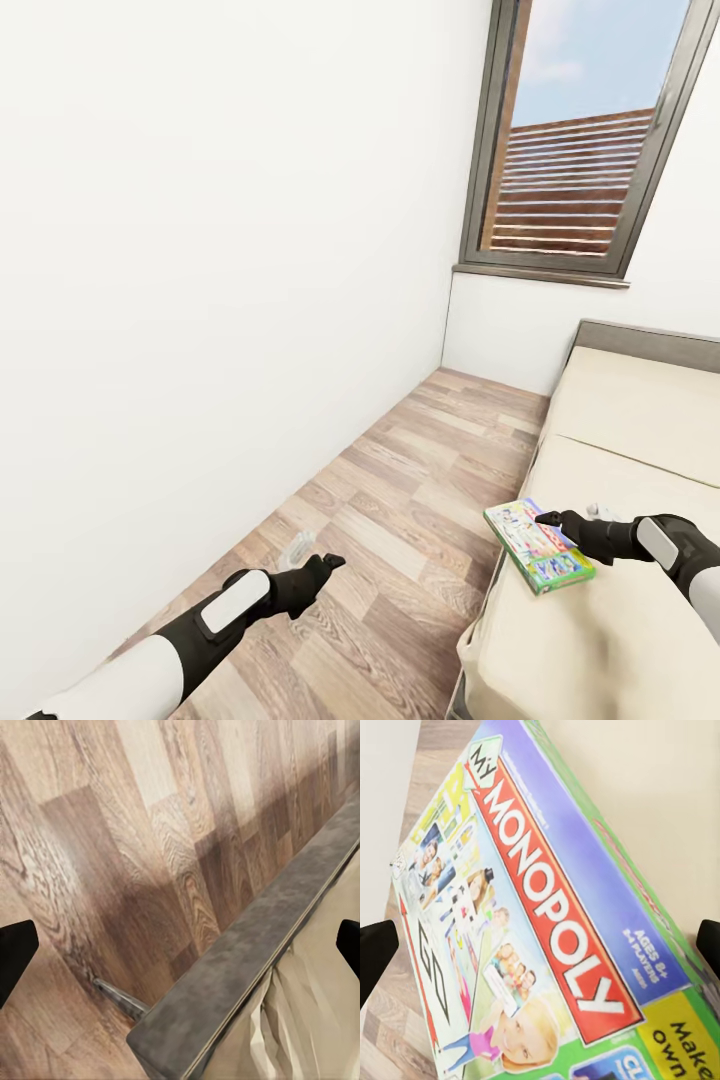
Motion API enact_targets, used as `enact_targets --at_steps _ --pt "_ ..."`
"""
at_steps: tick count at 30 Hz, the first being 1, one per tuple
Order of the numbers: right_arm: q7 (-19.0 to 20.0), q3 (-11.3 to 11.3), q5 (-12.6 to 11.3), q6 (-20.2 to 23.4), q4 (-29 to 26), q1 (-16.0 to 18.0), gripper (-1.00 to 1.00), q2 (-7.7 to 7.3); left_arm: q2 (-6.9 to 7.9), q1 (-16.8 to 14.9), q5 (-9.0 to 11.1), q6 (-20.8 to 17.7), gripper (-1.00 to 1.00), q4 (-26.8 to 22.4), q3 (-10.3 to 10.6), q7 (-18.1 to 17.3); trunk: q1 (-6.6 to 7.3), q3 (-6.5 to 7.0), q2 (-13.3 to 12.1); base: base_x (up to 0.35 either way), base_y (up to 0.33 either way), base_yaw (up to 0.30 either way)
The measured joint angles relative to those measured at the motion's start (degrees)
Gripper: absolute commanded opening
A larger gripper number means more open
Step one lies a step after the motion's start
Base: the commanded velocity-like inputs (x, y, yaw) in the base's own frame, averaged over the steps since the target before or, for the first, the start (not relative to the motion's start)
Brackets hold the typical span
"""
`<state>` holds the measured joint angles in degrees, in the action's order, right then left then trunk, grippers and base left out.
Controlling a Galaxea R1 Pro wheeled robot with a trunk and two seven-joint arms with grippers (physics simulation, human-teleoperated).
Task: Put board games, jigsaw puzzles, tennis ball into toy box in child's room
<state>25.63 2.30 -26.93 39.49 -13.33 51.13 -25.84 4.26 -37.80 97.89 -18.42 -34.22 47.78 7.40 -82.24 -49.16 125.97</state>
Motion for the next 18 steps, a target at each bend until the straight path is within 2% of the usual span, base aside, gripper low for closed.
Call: enact_targets --at_steps 7,9,11,12,14,15,16,18 --pt "-0.34 0.04 0.00 -0.29 -0.06 0.00 1.00 -0.17 -0.29 -0.02 -0.45 0.17 1.00 0.00 0.16 -0.30 0.00 0.00 0.00 0.000 0.000 0.000" --pt "-0.45 0.08 0.01 -0.96 -0.07 0.03 1.00 -0.23 -0.43 -0.03 -1.73 0.20 1.00 0.00 0.15 -0.32 0.00 0.00 0.00 0.000 0.000 0.000" --pt "-0.58 0.22 0.03 -3.58 -0.27 0.15 1.00 -0.62 -0.63 -0.08 -4.50 0.27 1.00 0.00 -0.03 -0.38 0.00 0.00 0.00 0.000 0.000 0.000" --pt "-0.59 0.25 0.03 -4.77 -0.47 0.21 1.00 -0.88 -0.68 -0.08 -5.26 0.33 1.00 0.04 -0.14 -0.39 0.00 0.00 0.00 0.000 0.000 0.000" --pt "-0.31 0.31 -0.03 -8.96 -2.05 0.29 1.00 -1.99 -0.84 -0.31 -6.85 1.03 1.00 0.38 -0.39 -0.38 0.00 0.00 0.00 0.000 0.000 0.000" --pt "-0.18 0.40 -0.14 -13.18 -6.75 0.19 1.00 -3.14 -0.94 -1.08 -7.61 2.92 1.00 1.38 -0.57 -0.39 0.01 0.01 0.01 0.000 0.000 0.000" --pt "-0.17 0.34 -0.04 -14.30 -9.07 0.10 1.00 -3.68 -0.97 -1.58 -7.72 3.51 1.00 2.09 -0.60 -0.45 0.00 0.01 0.00 0.000 0.000 0.000" --pt "-0.12 0.74 -0.09 -16.60 -16.31 -0.18 1.00 -6.63 -1.46 -4.28 -7.79 4.81 1.00 6.79 -0.70 -2.39 0.01 0.01 0.01 0.000 0.000 0.000"
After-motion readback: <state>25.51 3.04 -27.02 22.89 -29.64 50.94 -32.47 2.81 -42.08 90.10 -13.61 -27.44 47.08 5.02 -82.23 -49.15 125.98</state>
